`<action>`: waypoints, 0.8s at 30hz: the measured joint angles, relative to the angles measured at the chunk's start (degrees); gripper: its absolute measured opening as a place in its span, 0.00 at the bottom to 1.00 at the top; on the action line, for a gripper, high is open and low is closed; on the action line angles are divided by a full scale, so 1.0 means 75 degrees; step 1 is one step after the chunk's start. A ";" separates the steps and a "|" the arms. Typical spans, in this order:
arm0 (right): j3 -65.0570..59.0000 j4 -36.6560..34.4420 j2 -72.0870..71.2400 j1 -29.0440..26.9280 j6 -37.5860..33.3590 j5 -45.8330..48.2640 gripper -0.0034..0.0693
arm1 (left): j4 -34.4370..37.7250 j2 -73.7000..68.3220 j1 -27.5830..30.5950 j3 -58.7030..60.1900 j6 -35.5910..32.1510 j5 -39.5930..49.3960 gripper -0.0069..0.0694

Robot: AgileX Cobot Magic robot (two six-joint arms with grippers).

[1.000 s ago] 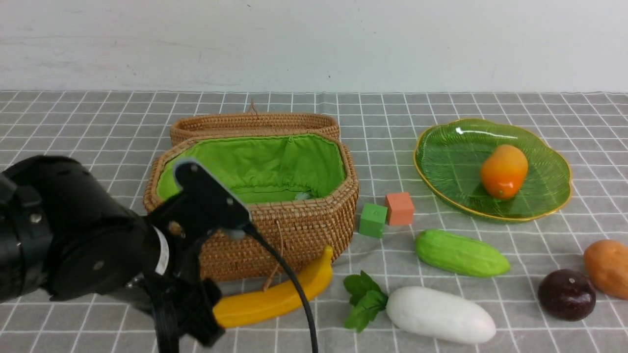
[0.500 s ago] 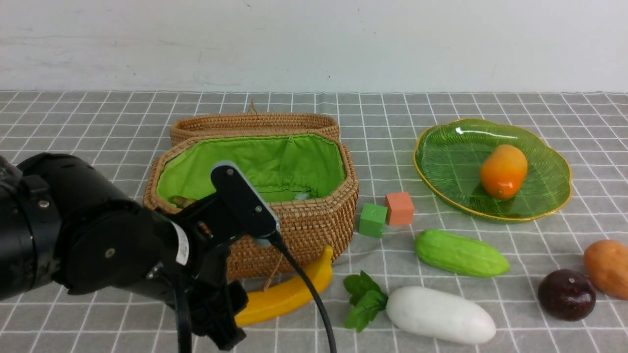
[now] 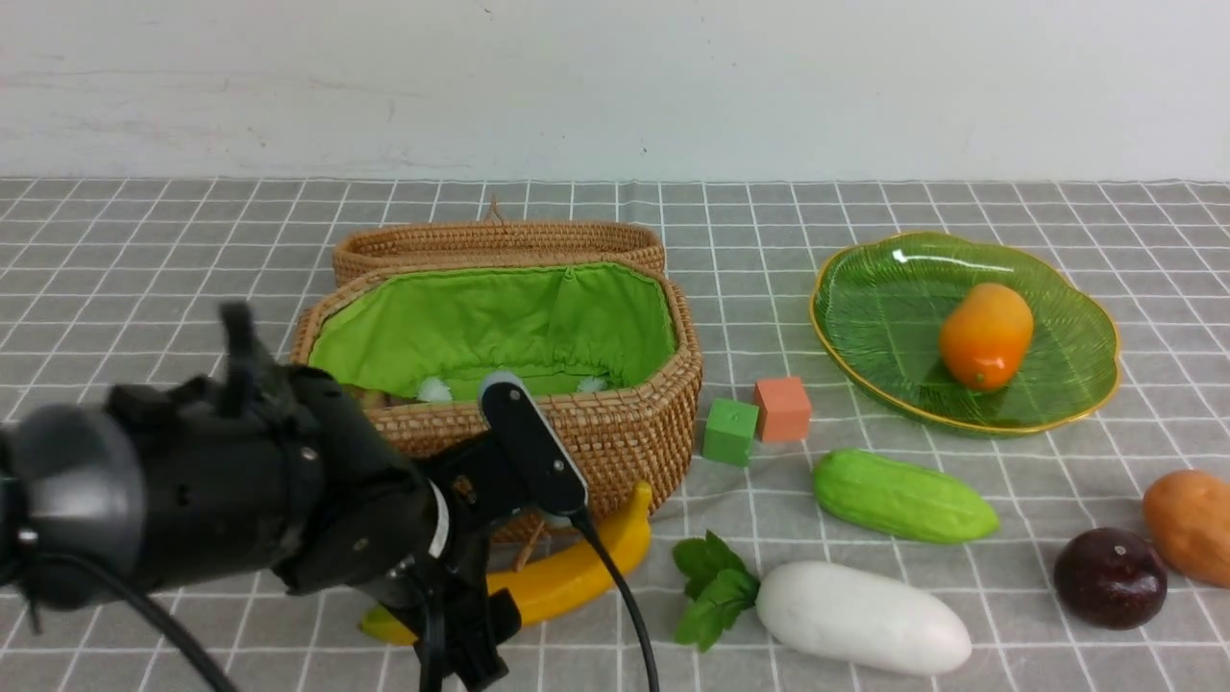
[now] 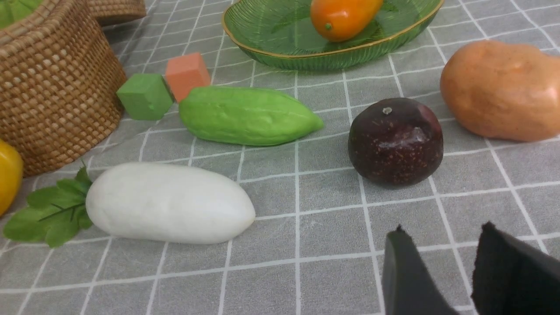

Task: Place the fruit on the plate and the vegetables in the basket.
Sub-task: Use the left arm to grab a banana and put it into the right plate

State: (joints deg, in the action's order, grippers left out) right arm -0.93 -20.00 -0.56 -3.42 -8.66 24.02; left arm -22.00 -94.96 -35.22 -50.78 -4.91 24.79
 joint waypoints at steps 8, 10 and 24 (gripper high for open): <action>0.0000 0.0000 0.0000 0.0000 0.0000 0.0000 0.38 | -0.0291 -0.0615 0.0000 -0.0092 0.0515 -0.0082 0.81; 0.0000 0.0000 0.0000 0.0000 0.0000 0.0000 0.38 | -0.0253 -0.0615 0.0000 -0.0092 0.0575 -0.0040 0.78; 0.0000 -0.0006 0.0000 0.0000 0.0000 0.0006 0.38 | 0.0370 -0.0231 0.0000 -0.0059 0.0598 0.0864 0.52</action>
State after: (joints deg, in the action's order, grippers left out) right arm -0.93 -20.04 -0.56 -3.42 -8.66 24.06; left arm -19.23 -96.69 -35.22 -51.23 -0.43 31.27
